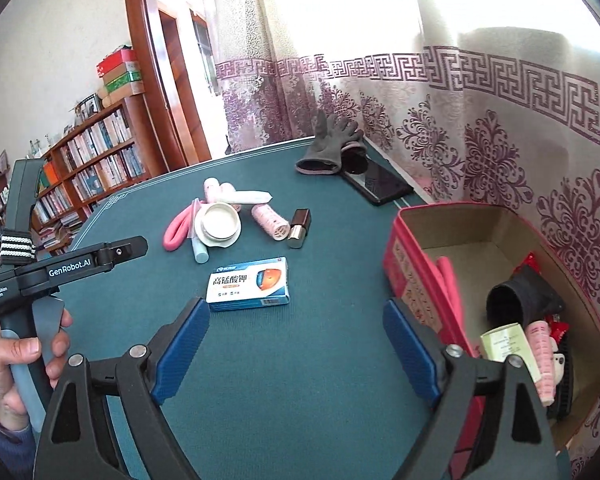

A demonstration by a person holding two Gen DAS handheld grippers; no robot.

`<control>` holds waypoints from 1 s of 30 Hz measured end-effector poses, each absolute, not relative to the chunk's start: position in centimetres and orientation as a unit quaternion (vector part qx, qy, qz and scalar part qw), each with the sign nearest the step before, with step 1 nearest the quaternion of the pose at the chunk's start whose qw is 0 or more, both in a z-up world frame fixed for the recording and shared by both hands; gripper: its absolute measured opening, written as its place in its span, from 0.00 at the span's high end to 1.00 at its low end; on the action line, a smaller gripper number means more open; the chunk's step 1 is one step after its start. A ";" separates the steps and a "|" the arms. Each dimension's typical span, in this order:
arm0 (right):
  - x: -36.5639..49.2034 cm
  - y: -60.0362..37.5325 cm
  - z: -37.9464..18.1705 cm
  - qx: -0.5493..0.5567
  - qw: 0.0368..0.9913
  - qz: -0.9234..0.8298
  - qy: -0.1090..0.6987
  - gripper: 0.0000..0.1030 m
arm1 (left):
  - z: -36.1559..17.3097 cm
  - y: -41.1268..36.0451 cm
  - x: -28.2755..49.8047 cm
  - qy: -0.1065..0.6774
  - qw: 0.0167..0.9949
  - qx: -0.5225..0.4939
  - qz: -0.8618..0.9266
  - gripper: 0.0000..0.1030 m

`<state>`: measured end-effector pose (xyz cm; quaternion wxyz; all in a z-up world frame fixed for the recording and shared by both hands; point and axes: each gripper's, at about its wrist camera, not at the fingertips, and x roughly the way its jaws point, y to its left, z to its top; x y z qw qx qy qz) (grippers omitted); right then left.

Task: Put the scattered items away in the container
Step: 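Move both open tools back from the tin to the item pile, then grasp the blue-and-white medicine box with the right tool while the left tool grasps another pink foam tube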

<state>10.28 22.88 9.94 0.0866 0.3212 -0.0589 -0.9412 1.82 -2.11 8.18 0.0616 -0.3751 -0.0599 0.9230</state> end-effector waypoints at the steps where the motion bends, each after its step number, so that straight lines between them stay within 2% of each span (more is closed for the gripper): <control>1: 9.9 22.3 9.7 0.327 0.094 -0.939 -0.058 0.09 | 8.0 -2.5 1.8 -0.061 0.061 -0.376 0.923 0.01; 7: 7.8 19.0 8.5 0.350 0.128 -0.928 -0.032 0.01 | 7.1 -3.7 1.6 -0.067 0.056 -0.381 0.920 0.01; 21: 2.1 16.6 5.5 0.392 0.123 -0.912 -0.013 0.01 | 5.0 -4.7 -0.2 -0.068 0.044 -0.403 0.912 0.01; 30: 0.3 16.1 4.0 0.408 0.127 -0.904 -0.009 0.01 | 4.2 -4.7 -2.7 -0.036 0.027 -0.411 0.910 0.01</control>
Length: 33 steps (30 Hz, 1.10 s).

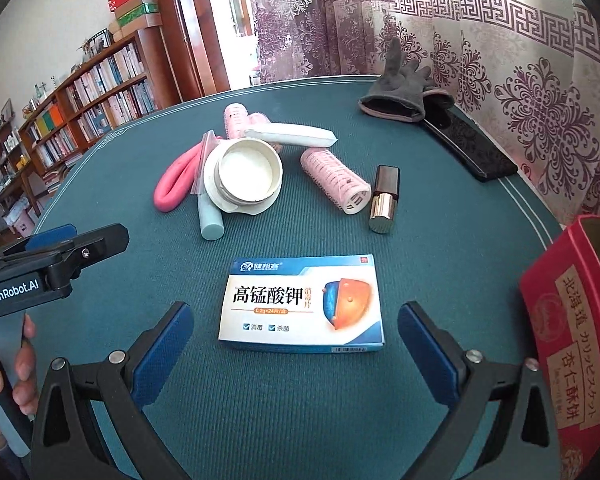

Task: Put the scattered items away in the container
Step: 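Grasp the blue-and-white medicine box with the right tool while the left tool grasps another pink foam tube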

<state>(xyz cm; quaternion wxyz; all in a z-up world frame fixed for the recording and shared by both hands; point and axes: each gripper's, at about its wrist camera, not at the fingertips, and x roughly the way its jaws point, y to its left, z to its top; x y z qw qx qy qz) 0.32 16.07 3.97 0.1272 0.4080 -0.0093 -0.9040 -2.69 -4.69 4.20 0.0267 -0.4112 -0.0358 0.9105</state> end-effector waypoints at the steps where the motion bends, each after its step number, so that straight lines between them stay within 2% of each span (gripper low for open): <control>1: 0.3 16.0 3.8 0.408 0.129 -0.904 -0.008 0.01 | 4.2 -4.7 -3.1 -0.031 0.024 -0.412 0.911 0.01; 12: -0.6 16.4 3.0 0.419 0.131 -0.898 -0.019 0.01 | 3.7 -3.8 -8.0 0.004 0.013 -0.419 0.908 0.01; 13: -0.6 16.5 2.9 0.417 0.128 -0.900 -0.018 0.05 | 3.6 -3.7 -8.4 0.009 0.011 -0.420 0.907 0.01; 14: -0.5 16.5 2.9 0.416 0.123 -0.901 -0.015 0.15 | 3.5 -3.6 -8.7 0.011 0.010 -0.422 0.907 0.01; 33: -0.4 16.8 2.8 0.404 0.124 -0.906 -0.022 0.15 | 2.0 -4.0 -12.8 0.032 -0.011 -0.423 0.905 0.01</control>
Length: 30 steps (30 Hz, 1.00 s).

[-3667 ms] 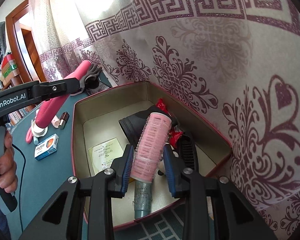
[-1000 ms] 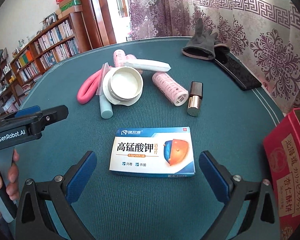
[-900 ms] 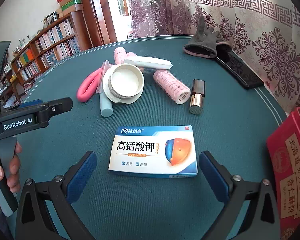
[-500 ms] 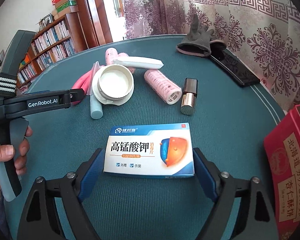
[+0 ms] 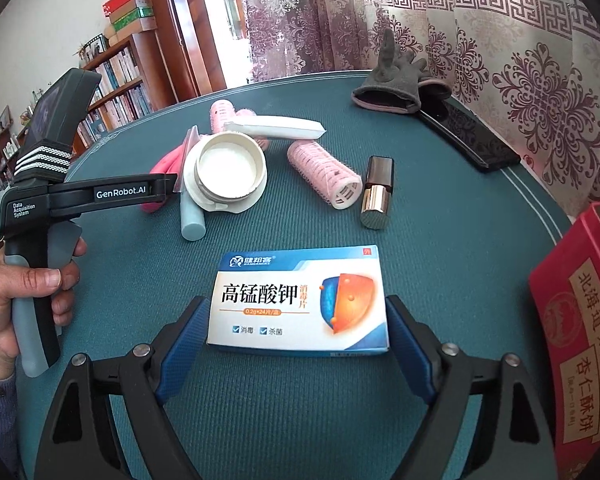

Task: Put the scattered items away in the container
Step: 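Grasp the blue-and-white medicine box with the right tool while the left tool grasps another pink foam tube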

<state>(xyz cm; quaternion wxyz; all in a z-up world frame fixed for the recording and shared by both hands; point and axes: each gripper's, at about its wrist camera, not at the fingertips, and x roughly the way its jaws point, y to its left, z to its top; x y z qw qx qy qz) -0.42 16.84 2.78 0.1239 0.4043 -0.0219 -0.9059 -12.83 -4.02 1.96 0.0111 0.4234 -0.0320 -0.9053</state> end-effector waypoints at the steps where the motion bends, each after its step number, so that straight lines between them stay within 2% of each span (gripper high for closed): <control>1: -0.4 16.8 2.8 0.404 0.124 -0.906 -0.022 0.15 | 2.0 -3.9 -13.1 -0.033 0.009 0.422 -0.906 0.01; 4: -0.4 16.8 2.8 0.404 0.124 -0.906 -0.023 0.15 | 2.0 -3.4 -14.1 -0.035 0.006 0.420 -0.907 0.02; 6: -0.4 16.8 2.8 0.404 0.125 -0.906 -0.024 0.15 | 2.0 -3.1 -14.6 -0.035 -0.001 0.421 -0.906 0.11; 8: -0.4 16.8 2.8 0.404 0.124 -0.906 -0.023 0.15 | 1.7 -3.0 -15.2 -0.029 -0.007 0.426 -0.904 0.25; 10: -0.4 16.8 2.8 0.403 0.124 -0.906 -0.023 0.15 | 1.7 -3.2 -15.3 -0.013 -0.015 0.426 -0.905 0.30; 12: -0.4 16.8 2.8 0.403 0.124 -0.906 -0.023 0.15 | 1.8 -3.2 -15.5 -0.011 -0.017 0.423 -0.906 0.39; 14: -0.4 16.9 2.8 0.403 0.124 -0.906 -0.022 0.15 | 1.9 -3.0 -15.3 -0.012 -0.023 0.421 -0.907 0.61; 15: -0.4 16.9 2.8 0.403 0.124 -0.906 -0.022 0.15 | 2.0 -2.9 -15.2 -0.013 -0.023 0.421 -0.907 0.64; 30: -0.5 16.9 2.8 0.404 0.122 -0.906 -0.019 0.15 | 4.3 -5.1 -8.5 0.027 -0.017 0.402 -0.915 0.65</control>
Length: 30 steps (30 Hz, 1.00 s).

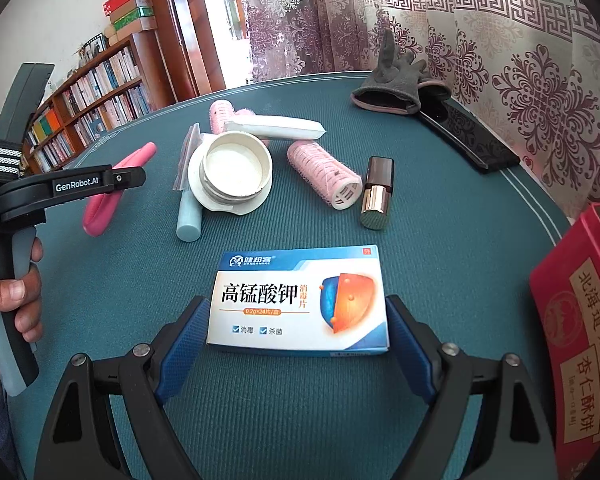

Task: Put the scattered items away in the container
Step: 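Grasp the blue-and-white medicine box with the right tool while the left tool grasps another pink foam tube, then release the medicine box into the tin while the left tool carries the foam tube over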

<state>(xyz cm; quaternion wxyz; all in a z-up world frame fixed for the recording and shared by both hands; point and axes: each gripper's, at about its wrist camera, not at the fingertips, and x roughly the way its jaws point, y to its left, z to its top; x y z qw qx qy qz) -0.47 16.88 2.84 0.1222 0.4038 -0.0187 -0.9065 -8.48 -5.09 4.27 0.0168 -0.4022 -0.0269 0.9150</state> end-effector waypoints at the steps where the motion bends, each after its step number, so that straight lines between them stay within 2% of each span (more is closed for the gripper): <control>1: -0.5 16.9 2.8 0.404 0.122 -0.906 -0.018 0.15 | 4.4 -5.1 -7.9 -0.028 0.018 -0.401 0.915 0.65; 10: 0.3 17.6 3.5 0.401 0.113 -0.909 -0.036 0.15 | 5.4 -4.9 -3.9 -0.029 0.033 -0.393 0.918 0.65; 20: 4.2 18.3 6.7 0.366 0.112 -0.923 -0.031 0.15 | 6.1 -3.5 -1.7 -0.025 0.054 -0.389 0.919 0.65; 30: 7.4 24.6 10.6 0.320 0.044 -0.945 -0.048 0.15 | 7.3 -0.9 -0.1 -0.013 0.084 -0.381 0.921 0.65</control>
